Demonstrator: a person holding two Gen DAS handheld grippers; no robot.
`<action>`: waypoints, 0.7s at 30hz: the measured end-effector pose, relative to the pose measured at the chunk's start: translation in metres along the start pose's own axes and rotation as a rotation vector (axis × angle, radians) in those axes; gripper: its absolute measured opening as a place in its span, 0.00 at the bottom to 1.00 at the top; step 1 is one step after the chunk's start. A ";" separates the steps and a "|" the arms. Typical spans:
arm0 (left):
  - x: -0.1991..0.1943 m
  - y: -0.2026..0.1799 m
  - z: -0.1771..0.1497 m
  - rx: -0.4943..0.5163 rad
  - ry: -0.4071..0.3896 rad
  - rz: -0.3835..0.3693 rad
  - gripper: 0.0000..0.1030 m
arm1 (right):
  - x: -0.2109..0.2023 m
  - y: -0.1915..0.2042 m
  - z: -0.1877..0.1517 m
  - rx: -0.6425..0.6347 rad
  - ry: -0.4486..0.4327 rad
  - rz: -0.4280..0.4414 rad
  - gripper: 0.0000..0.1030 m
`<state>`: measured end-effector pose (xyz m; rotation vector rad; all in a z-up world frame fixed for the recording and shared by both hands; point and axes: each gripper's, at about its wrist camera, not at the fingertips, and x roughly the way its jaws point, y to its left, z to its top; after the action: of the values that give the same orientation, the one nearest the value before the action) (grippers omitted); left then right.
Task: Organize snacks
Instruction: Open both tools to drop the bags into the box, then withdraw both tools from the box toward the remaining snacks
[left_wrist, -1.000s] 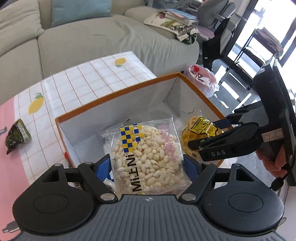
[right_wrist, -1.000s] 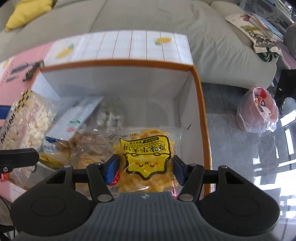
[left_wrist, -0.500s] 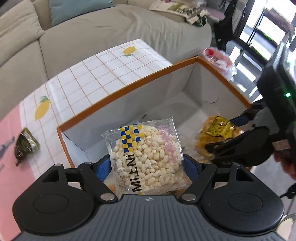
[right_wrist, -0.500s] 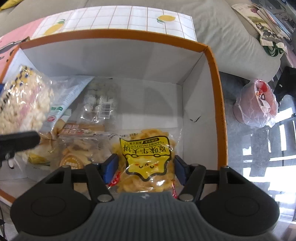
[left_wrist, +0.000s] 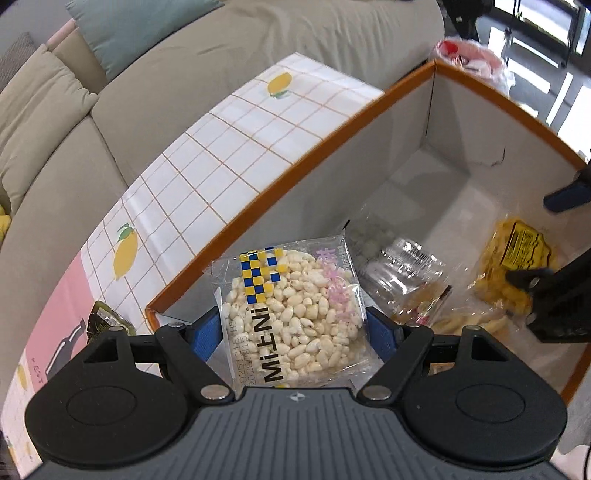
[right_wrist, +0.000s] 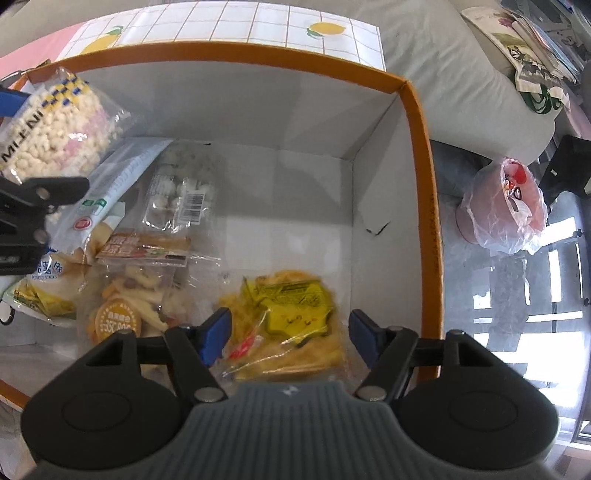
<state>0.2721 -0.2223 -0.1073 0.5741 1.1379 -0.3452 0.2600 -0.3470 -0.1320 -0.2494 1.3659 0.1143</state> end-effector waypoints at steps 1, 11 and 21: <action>0.002 -0.002 0.000 0.008 0.004 0.008 0.90 | -0.001 0.000 -0.001 0.001 -0.006 -0.002 0.67; 0.007 -0.001 -0.002 0.006 -0.002 -0.015 0.94 | -0.001 0.000 -0.004 0.001 -0.035 -0.015 0.75; -0.013 0.004 -0.003 -0.018 -0.053 -0.020 0.99 | -0.006 -0.002 -0.008 0.023 -0.049 -0.018 0.79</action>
<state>0.2671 -0.2176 -0.0948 0.5348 1.0948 -0.3647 0.2513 -0.3505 -0.1271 -0.2381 1.3157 0.0897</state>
